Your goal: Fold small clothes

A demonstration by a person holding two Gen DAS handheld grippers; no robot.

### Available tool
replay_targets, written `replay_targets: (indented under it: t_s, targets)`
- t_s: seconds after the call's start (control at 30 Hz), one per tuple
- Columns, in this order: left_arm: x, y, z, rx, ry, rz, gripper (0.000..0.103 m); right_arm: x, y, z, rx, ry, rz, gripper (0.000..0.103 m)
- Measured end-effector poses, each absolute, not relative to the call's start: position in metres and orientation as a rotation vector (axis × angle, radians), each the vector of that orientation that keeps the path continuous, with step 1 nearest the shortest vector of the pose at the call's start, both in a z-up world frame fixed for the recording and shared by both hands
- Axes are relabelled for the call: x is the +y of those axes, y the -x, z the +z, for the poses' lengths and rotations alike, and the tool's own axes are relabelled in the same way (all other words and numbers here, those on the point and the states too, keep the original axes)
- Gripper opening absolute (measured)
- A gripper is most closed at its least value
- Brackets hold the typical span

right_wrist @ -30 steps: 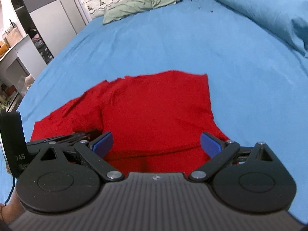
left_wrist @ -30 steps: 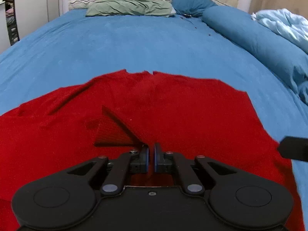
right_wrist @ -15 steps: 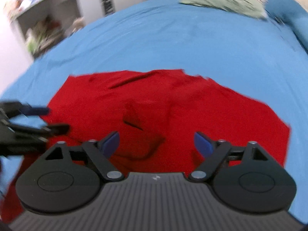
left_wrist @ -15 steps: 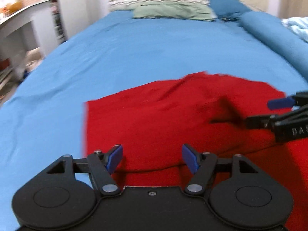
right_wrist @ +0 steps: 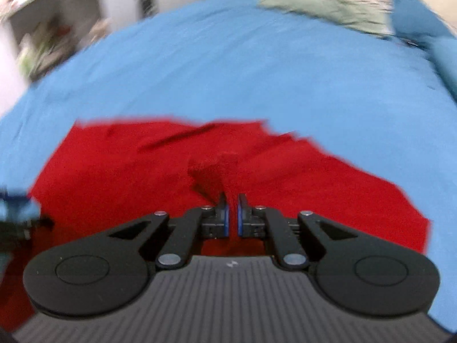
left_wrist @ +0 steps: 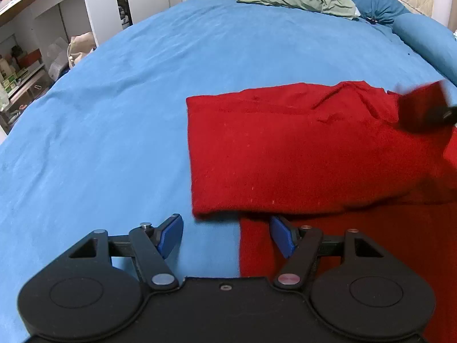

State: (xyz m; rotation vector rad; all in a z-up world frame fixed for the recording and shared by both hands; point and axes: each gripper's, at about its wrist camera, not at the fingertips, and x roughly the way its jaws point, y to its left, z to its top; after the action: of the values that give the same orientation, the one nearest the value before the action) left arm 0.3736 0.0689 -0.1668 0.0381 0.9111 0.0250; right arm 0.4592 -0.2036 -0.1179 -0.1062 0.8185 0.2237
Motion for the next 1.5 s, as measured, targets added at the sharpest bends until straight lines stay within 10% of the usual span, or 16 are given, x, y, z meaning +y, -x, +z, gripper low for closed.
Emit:
replay_targets:
  t_s: [0.4, 0.67, 0.77, 0.83, 1.5]
  targets:
    - [0.054, -0.399, -0.167, 0.895, -0.053, -0.014, 0.018, -0.332, -0.426, -0.111, 0.733, -0.148, -0.063, 0.02]
    - [0.051, -0.396, -0.161, 0.933, -0.064, -0.008, 0.016, -0.352, -0.406, -0.149, 0.798, -0.238, -0.134, 0.027]
    - [0.046, -0.393, -0.146, 0.914, -0.065, -0.022, 0.042, -0.35, -0.396, -0.156, 0.813, -0.209, -0.184, 0.068]
    - [0.04, -0.387, -0.13, 0.854, -0.072, -0.025, 0.07, -0.348, -0.384, -0.152, 0.781, -0.198, -0.183, 0.077]
    - [0.002, -0.414, -0.172, 0.809, -0.04, -0.153, 0.072, -0.339, -0.395, -0.183, 0.705, -0.153, 0.037, 0.087]
